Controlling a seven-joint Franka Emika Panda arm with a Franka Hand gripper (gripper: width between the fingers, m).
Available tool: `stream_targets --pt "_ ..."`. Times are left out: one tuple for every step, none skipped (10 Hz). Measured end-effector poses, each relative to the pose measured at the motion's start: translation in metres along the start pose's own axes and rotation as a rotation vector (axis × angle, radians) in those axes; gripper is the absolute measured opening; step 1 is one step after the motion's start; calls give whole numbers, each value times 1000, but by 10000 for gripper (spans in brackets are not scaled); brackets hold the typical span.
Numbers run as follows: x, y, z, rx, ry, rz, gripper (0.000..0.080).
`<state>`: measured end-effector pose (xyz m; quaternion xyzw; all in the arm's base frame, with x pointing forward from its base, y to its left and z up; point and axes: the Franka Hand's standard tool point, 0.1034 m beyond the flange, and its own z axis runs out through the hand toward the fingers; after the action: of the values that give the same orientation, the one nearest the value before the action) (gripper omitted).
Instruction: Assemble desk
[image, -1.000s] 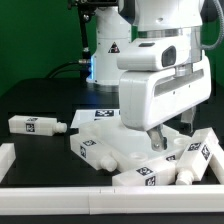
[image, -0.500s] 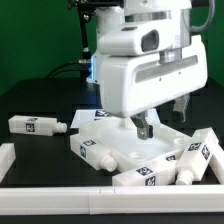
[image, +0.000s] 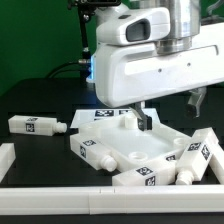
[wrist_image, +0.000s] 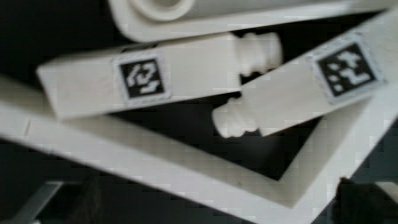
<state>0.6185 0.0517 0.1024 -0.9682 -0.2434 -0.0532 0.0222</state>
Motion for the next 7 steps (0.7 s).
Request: stream_targets --pt "-1 -2 0 8 -9 15 649" --pt "0 -1 0 7 -7 15 649" --pt "0 -4 2 13 -8 52 649" --pt "0 -16 5 36 -17 202 649" --pt "1 -35 12 76 -48 342 649" --pt "5 -45 14 101 -71 408 649" --pt "7 -48 15 101 -64 405 649"
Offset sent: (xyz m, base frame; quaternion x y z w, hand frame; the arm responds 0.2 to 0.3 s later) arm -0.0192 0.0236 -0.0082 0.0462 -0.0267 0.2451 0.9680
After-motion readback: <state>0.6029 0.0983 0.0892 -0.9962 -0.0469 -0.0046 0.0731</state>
